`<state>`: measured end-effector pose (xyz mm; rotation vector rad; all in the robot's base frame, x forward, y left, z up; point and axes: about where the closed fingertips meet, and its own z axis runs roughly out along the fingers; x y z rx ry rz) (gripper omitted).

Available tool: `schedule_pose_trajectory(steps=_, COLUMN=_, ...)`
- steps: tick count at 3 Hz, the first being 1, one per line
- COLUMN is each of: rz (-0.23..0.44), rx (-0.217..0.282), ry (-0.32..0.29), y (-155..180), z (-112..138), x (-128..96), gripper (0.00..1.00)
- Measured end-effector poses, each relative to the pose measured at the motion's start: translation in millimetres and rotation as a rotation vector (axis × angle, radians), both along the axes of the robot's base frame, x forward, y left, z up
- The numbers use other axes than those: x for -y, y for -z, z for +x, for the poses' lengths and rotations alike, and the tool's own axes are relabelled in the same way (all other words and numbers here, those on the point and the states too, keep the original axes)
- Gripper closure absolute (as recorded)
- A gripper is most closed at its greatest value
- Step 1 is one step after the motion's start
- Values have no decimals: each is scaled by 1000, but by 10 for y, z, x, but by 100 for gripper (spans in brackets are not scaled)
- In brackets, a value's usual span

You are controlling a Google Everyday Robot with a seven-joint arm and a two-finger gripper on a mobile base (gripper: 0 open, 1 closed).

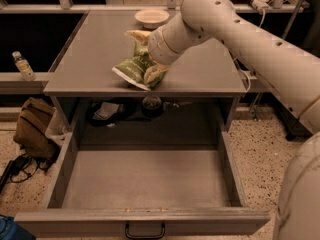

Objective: Pick green jalapeno chip bag from top drawer and place on counter

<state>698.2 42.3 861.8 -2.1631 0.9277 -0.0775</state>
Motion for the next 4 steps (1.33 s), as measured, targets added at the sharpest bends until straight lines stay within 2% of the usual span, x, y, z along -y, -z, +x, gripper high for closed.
schedule_pose_trajectory(steps=1, rz=0, rx=0, ry=0, y=-62, z=0, x=0, gripper=0)
schedule_pose_trajectory(steps=2, rz=-60, rx=81, ry=77, y=-607, z=-32, x=388, gripper=0)
schedule_pose_trajectory(steps=3, rz=-113, rx=217, ry=150, y=-1455, z=-151, x=733, gripper=0)
schedule_pose_trajectory(steps=4, rz=-135, rx=357, ry=232, y=-2132, z=-325, x=1052, gripper=0)
